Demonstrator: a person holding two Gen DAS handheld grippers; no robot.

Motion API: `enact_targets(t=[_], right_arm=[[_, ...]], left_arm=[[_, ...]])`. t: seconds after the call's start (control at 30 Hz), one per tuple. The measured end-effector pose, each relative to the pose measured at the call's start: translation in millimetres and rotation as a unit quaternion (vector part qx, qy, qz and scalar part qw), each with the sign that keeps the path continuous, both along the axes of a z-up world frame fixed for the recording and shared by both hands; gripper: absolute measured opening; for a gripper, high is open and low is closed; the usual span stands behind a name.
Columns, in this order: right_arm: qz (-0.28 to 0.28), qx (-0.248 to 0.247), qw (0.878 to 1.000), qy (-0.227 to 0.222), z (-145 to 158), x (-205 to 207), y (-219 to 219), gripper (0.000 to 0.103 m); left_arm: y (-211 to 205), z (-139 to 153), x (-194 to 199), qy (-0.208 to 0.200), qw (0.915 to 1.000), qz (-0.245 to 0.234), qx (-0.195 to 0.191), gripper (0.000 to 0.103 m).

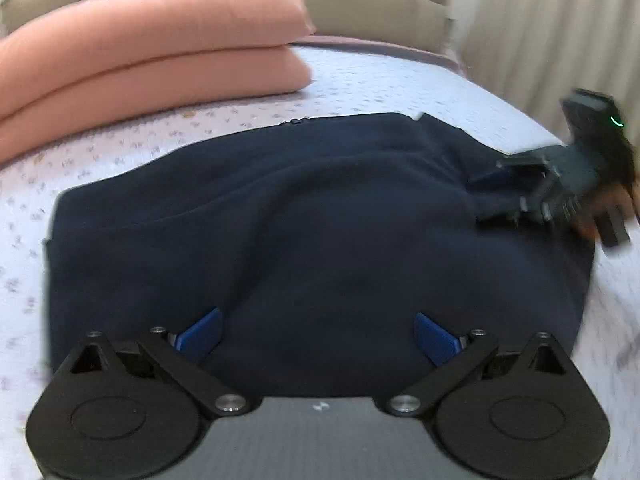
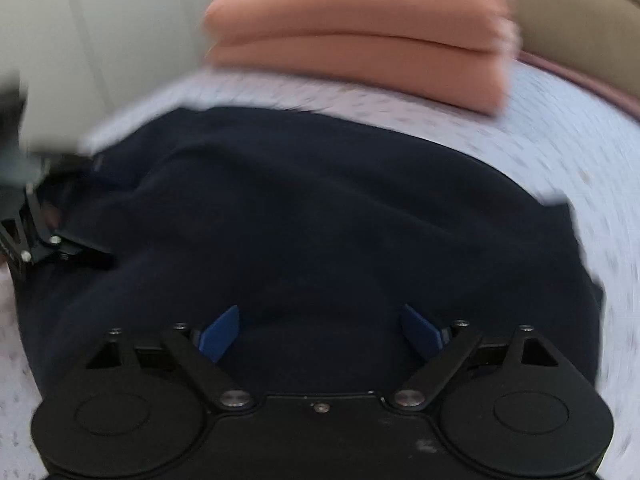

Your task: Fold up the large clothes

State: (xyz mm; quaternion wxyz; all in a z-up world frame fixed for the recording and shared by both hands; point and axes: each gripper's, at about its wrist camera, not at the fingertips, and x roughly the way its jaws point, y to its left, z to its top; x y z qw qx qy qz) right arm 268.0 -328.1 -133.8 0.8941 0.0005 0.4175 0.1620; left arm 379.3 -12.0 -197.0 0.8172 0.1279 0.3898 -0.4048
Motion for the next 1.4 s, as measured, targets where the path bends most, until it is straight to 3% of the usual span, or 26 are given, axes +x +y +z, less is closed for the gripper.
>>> enact_targets(t=[0.1,0.17,0.2,0.27,0.33,0.4,0.43,0.53,0.57,0.6,0.63,0.67,0.73,0.83,0.97,1.13,1.2,1.33,1.4], right_arm=[[-0.014,-0.019,1.0,-0.001,1,-23,-34,0.103],[-0.018,-0.081,0.997,0.003,6,-32,-35,0.102],[-0.025,-0.105,0.994,0.008,6,-31,-36,0.102],[-0.036,-0.126,0.991,0.001,22,-38,-30,0.1],[-0.017,-0.087,0.995,-0.042,45,-52,-15,0.102],[0.05,-0.015,0.996,-0.068,64,-62,13,0.102],[0.078,-0.01,0.994,-0.07,65,-64,30,0.102],[0.176,-0.07,0.98,-0.063,48,-70,90,0.102],[0.207,-0.095,0.972,-0.055,35,-71,104,0.102],[0.222,-0.12,0.967,-0.041,20,-67,111,0.103],[0.225,-0.147,0.963,-0.026,4,-67,114,0.103],[0.224,-0.156,0.962,-0.028,-6,-68,109,0.103],[0.205,-0.123,0.97,-0.037,-11,-68,91,0.103],[0.187,-0.119,0.974,-0.046,-14,-79,69,0.103],[0.157,-0.103,0.982,-0.035,-20,-72,49,0.103],[0.136,-0.114,0.984,-0.015,-30,-55,21,0.103],[0.126,-0.12,0.985,-0.012,-25,-73,6,0.103],[0.09,-0.124,0.988,-0.005,-22,-95,-19,0.103],[0.068,-0.131,0.989,0.001,-24,-102,-26,0.103]], left_arm=[[23,2,-1,-0.012,0.9984,0.019,0.053,0.103],[32,7,-1,-0.013,0.9932,0.055,0.102,0.103],[35,12,1,-0.012,0.9924,0.065,0.104,0.098],[35,33,-8,-0.034,0.9949,0.067,0.067,0.092],[26,58,-21,-0.049,0.9974,0.053,0.001,0.101],[3,69,-31,-0.051,0.9981,0.017,-0.028,0.103],[-15,70,-36,-0.044,0.9987,-0.015,-0.02,0.103],[-69,45,-54,-0.031,0.9911,-0.121,0.046,0.103],[-81,25,-59,-0.033,0.9854,-0.143,0.086,0.103],[-86,11,-65,-0.042,0.9813,-0.151,0.111,0.103],[-82,0,-72,-0.072,0.9789,-0.159,0.107,0.103],[-73,-3,-73,-0.081,0.9817,-0.153,0.078,0.103],[-54,-7,-71,-0.071,0.988,-0.125,0.056,0.103],[-25,-9,-81,-0.082,0.9902,-0.101,0.051,0.103],[21,-5,-91,-0.062,0.9956,-0.05,0.05,0.103],[51,0,-89,-0.059,0.9965,-0.017,0.056,0.103],[51,-1,-88,-0.064,0.9956,-0.008,0.068,0.103],[80,-6,-79,-0.024,0.9953,0.057,0.073,0.103],[120,-5,-86,-0.003,0.9948,0.094,0.041,0.103]])
